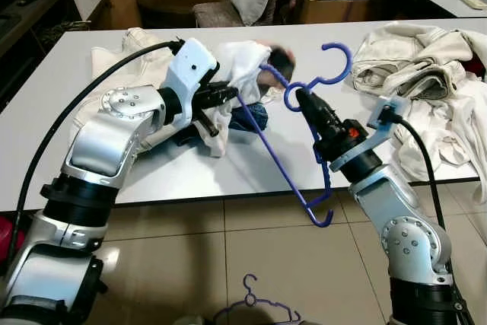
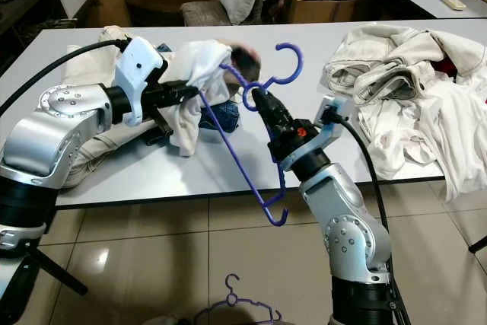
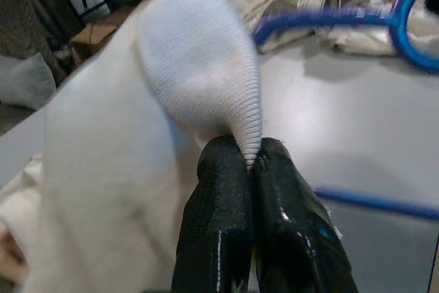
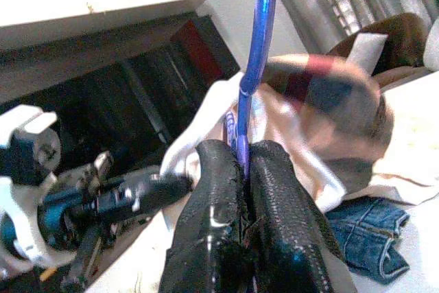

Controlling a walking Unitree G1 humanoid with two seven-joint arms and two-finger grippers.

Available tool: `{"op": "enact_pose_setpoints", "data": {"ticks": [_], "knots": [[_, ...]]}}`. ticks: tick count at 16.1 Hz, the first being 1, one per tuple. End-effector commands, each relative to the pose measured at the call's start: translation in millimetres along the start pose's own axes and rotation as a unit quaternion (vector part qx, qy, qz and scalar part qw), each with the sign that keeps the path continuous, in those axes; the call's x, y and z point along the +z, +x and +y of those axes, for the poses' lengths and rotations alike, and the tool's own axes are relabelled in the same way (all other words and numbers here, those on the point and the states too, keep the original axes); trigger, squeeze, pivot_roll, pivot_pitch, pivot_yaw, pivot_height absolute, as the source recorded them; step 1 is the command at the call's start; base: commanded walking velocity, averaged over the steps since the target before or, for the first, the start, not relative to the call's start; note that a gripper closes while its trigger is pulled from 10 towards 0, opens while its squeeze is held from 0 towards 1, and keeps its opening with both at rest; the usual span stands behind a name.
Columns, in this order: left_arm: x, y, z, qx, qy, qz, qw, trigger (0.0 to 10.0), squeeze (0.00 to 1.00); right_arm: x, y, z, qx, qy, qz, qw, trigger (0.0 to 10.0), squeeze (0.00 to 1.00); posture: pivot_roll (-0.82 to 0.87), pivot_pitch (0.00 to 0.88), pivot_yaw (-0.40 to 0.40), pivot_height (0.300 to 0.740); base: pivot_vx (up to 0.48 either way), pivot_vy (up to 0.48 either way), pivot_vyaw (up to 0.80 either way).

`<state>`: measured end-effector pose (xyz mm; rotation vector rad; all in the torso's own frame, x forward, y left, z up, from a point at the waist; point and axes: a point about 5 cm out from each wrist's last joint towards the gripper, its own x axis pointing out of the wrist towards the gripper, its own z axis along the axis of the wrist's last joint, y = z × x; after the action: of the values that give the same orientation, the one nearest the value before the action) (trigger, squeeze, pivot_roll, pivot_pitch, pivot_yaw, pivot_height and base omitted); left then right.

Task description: Hang hanger

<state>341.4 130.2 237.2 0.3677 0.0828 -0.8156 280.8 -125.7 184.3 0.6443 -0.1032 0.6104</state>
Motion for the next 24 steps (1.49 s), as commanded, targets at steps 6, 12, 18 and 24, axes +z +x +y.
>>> {"op": "enact_pose_setpoints", "data": {"ticks": [6, 12, 18, 24], "knots": [[21.8, -4.5, -20.3, -0.134, -0.048, -0.054, 0.988, 0.0, 0.0, 22.6, 29.4, 3.8, 0.006, 0.1, -0.091, 0.991, 10.0, 0.0, -0.13, 0.0, 0.013, 0.74, 0.0, 0.0, 0.0], [35.7, -4.6, -25.3, -0.162, -0.096, -0.098, 0.977, 0.0, 0.0, 30.3, 50.4, -7.7, -0.032, 0.203, -0.144, 0.968, 10.0, 0.0, -0.12, 0.0, 0.008, 0.74, 0.0, 0.0, 0.0], [59.8, -16.2, -39.1, -0.249, -0.134, -0.153, 0.947, 0.0, 0.0, 25.1, 65.5, -8.5, -0.054, 0.161, -0.137, 0.976, 10.0, 0.0, -0.11, 0.0, 0.005, 0.74, 0.0, 0.0, 0.0], [61.7, -14.3, -32.4, -0.215, -0.148, -0.148, 0.954, 0.0, 0.0, 10.7, 82.5, 8.2, -0.024, -0.014, -0.036, 0.999, 10.0, 0.0, -0.11, 0.0, 0.007, 0.74, 0.0, 0.0, 0.0]]}}
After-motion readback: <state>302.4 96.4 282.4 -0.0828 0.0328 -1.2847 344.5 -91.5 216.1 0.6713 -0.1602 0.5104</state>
